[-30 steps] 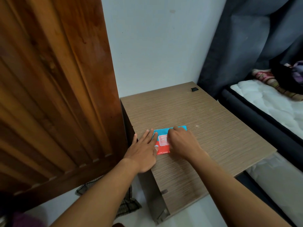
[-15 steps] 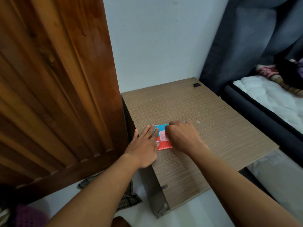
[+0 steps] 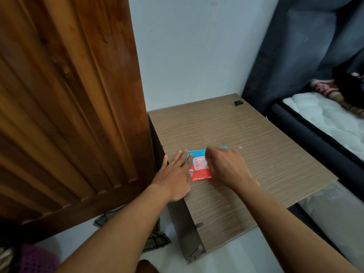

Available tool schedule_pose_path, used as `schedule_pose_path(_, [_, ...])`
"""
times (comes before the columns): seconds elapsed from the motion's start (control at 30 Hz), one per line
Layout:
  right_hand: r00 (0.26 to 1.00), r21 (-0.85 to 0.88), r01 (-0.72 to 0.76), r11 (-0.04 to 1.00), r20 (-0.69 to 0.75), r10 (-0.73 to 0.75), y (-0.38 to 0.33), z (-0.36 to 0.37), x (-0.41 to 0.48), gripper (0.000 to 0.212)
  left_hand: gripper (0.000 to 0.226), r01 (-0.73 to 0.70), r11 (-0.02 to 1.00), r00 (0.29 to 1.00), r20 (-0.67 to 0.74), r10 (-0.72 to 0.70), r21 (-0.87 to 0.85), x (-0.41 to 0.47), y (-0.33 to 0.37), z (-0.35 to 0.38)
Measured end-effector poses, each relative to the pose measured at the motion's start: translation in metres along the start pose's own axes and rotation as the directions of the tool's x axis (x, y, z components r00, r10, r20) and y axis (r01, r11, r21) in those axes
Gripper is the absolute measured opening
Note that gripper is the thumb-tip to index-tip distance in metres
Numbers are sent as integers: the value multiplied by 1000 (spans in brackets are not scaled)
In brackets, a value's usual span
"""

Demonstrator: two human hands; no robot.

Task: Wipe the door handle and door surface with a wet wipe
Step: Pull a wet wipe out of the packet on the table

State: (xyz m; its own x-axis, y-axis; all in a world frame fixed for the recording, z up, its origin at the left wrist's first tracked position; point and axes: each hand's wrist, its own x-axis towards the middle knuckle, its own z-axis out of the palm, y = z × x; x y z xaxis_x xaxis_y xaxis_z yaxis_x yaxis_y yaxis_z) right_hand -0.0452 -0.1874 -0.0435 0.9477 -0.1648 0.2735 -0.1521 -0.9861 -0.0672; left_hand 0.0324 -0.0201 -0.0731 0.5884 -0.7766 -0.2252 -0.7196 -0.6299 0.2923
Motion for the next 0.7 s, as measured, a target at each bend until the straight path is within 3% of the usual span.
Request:
schedule_pose_path(0.2, [995,110,-103,989,21,102,2,-1,1,16,63,-1,1000,1000,5,1,-8,-1,0,-1])
schedule_pose_path(0.43, [986,48,18,999,162,-25,0,-5,7,19,61,-7,1000,1000,-11,7,6,-1,0,-1])
schedule_pose_path(0.53, [989,21,33,999,142,-36,0,-4,7,10,62,-4,1000,1000,-4,4,4,-1,1,-1])
schedule_pose_path(0.7, [993,116,-57,992,111,44,2,-8,4,10,62,3,1000,1000,4,-3,4,-1,0,-2])
